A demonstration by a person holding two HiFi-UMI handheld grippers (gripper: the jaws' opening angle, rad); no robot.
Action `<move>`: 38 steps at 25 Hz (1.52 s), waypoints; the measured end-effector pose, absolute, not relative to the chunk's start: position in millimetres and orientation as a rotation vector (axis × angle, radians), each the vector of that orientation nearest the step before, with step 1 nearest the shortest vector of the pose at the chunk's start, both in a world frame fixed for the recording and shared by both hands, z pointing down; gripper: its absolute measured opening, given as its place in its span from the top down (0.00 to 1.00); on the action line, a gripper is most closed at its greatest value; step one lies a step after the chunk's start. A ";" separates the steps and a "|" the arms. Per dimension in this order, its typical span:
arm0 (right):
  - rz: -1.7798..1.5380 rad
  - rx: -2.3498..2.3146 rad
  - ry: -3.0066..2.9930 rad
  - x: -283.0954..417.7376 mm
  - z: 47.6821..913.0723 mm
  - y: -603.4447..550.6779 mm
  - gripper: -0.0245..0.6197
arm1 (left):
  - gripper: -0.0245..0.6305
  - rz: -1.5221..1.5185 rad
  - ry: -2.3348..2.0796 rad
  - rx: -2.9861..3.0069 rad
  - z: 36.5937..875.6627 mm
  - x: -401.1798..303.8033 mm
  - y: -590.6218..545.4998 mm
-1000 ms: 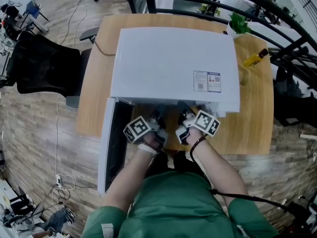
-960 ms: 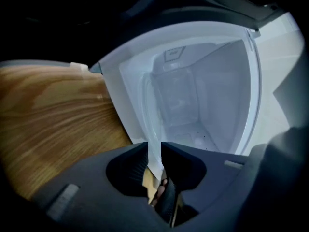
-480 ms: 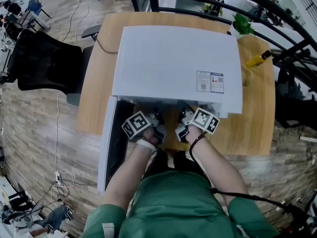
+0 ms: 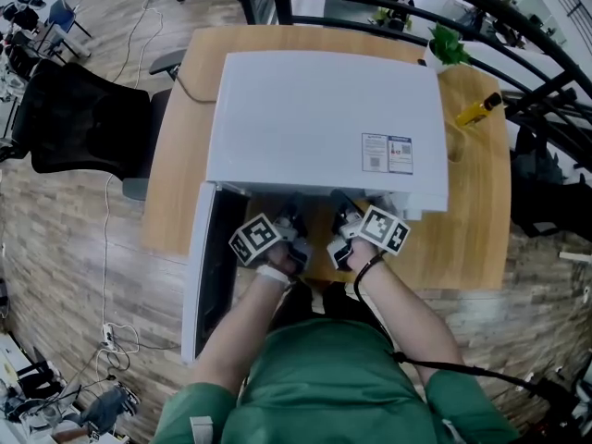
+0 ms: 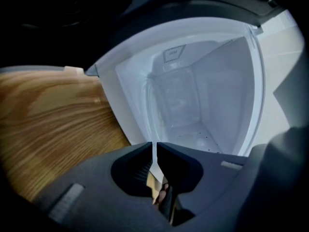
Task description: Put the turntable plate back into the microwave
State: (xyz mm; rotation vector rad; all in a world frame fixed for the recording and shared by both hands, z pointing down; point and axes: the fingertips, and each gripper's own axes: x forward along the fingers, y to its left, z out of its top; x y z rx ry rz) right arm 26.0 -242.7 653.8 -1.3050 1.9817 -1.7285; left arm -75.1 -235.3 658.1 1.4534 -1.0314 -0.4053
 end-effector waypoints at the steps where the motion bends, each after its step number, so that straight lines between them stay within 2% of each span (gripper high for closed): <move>1: -1.732 -1.303 1.981 26.3 654.4 -240.7 0.95 | 0.91 -0.402 -1.030 1.455 658.4 -75.3 -233.0; 12: -1.667 -1.215 2.183 9.7 624.3 -209.1 0.95 | 0.91 -0.287 -0.989 1.594 638.9 -55.8 -196.4; 18: -1.355 -1.332 2.593 11.2 583.9 -185.7 0.95 | 0.91 0.056 -1.117 1.946 600.4 -50.4 -176.8; 24: -0.908 -1.436 2.864 17.4 544.4 -173.2 0.95 | 0.91 0.210 -1.200 2.167 555.8 -52.7 -159.0; 29: -0.584 -1.424 2.993 7.9 507.9 -164.7 0.95 | 0.91 0.142 -1.251 2.218 513.0 -54.0 -150.9; 38: -0.437 -1.431 2.936 9.7 454.7 -161.1 0.96 | 0.91 0.096 -1.352 2.394 452.8 -53.6 -151.2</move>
